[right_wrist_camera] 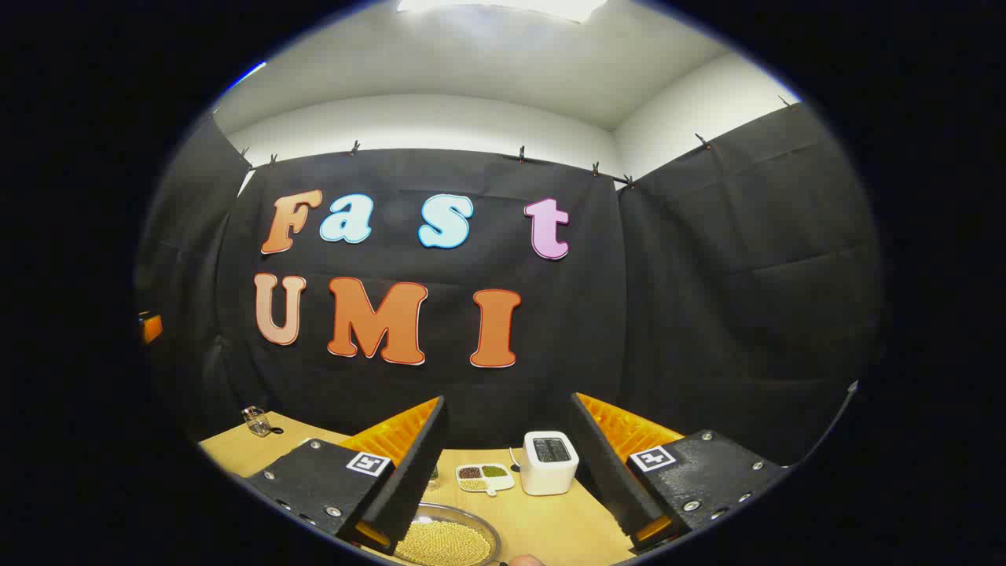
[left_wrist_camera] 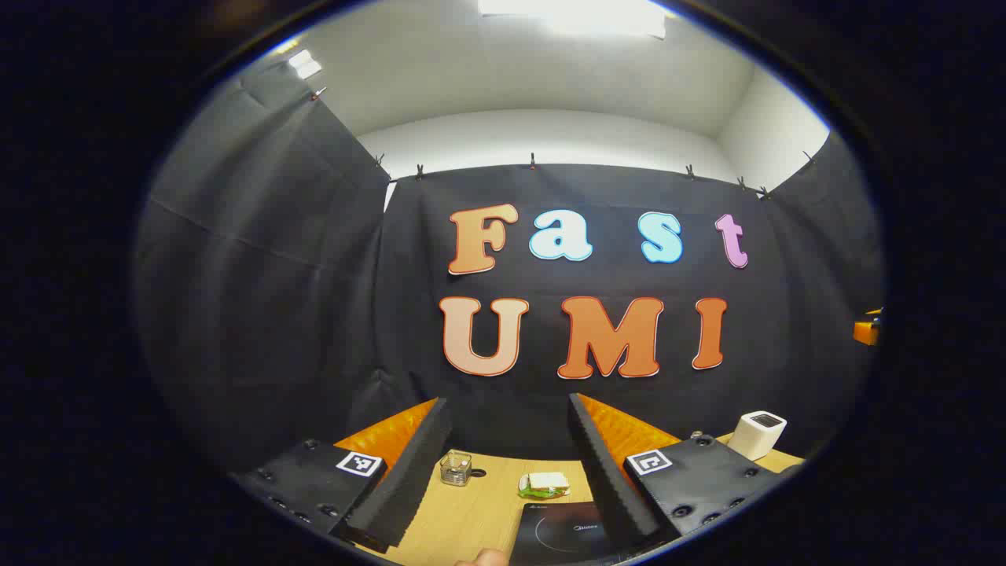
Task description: First push the handle of the pot to place it horizontally, then grasp the pot with both hands and set it on the induction cooktop.
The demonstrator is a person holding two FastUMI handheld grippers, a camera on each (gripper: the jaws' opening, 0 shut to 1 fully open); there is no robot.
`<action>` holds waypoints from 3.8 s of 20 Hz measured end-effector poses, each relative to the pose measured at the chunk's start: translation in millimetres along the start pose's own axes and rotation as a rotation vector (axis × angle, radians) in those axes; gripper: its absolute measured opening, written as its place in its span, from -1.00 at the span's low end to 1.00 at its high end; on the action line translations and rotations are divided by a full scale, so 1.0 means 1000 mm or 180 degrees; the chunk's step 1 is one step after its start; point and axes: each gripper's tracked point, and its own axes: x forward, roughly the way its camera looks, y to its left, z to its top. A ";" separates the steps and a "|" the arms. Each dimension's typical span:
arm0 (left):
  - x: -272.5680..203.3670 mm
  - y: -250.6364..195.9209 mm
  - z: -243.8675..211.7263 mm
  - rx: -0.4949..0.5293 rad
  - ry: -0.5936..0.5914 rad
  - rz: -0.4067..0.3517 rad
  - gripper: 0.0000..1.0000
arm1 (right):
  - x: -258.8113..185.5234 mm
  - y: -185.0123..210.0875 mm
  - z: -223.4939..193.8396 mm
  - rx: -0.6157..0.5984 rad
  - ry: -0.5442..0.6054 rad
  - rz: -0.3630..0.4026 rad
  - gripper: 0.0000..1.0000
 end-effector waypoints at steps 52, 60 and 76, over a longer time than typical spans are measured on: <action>-0.005 -0.001 -0.012 0.0020 0.0078 -0.0012 0.97 | -0.025 0.025 -0.185 -0.0005 0.1375 0.0477 -1.00; -0.005 0.004 -0.020 0.0005 0.0142 0.0001 0.97 | -0.053 0.028 -0.280 0.0134 0.2056 0.0552 -1.00; -0.010 0.006 -0.037 0.0039 0.0233 -0.0010 0.97 | -0.116 0.064 -0.381 0.0162 0.2982 0.0853 -1.00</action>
